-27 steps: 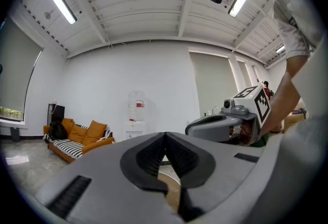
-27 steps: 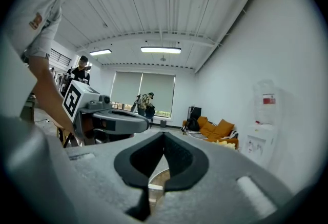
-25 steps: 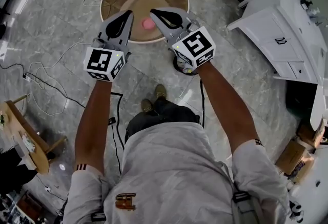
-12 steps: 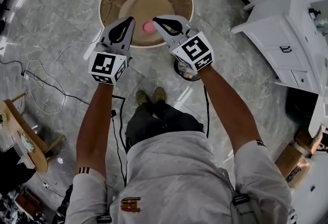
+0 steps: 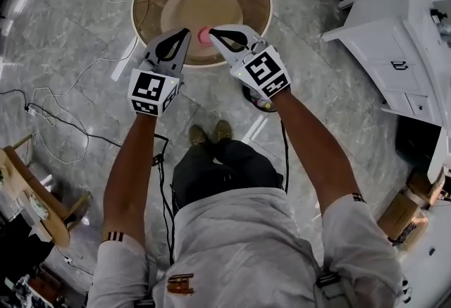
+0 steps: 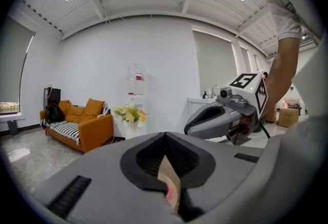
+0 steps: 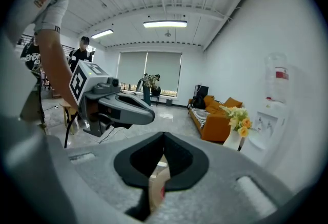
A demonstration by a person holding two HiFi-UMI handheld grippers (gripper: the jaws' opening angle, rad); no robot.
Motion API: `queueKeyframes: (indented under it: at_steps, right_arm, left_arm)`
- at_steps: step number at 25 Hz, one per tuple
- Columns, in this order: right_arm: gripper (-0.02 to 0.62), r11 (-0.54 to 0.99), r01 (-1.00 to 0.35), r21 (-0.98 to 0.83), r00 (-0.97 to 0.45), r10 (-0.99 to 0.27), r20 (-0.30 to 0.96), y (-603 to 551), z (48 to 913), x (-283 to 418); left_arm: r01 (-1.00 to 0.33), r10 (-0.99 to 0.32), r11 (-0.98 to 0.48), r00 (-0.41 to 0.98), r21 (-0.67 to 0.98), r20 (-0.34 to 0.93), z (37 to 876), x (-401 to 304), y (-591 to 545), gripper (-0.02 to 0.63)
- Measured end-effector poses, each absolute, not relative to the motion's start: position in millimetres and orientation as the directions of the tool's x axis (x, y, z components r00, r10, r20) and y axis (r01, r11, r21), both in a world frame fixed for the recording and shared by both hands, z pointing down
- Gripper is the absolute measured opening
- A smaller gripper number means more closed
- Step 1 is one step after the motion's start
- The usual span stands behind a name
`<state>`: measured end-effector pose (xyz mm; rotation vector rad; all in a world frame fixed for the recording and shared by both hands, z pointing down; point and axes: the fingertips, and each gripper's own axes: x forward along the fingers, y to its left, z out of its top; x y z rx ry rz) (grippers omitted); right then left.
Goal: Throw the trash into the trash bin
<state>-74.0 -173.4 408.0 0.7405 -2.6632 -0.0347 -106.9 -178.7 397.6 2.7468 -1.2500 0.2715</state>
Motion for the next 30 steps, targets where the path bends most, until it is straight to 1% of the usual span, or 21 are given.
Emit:
queueKeyframes:
  at_steps: [7,18,24,30]
  right_arm:
    - [0.002,0.864,-0.483,0.143,-0.769,-0.497,0.403,-177,462,-83]
    - [0.002,0.877,-0.452,0.163,-0.723,-0.467,0.509,-189,544,-88]
    - [0.027,0.891,-0.417,0.178,-0.690,-0.438,0.577,-194,591,-89]
    - [0.061,0.909,-0.378,0.175,-0.669,-0.399,0.627,-195,630,-90]
  left_arm:
    - [-0.732,-0.702,-0.680,0.669,0.048,0.244,449,-106,-182,-0.002]
    - [-0.733,-0.685,-0.677,0.659,0.062,0.312,526,-117,-193,-0.002]
    - [-0.719,-0.662,-0.692,0.667,0.060,0.341,565,-116,-198,-0.002]
    - [-0.711,-0.651,-0.701,0.672,0.060,0.354,586,-114,-199,-0.002]
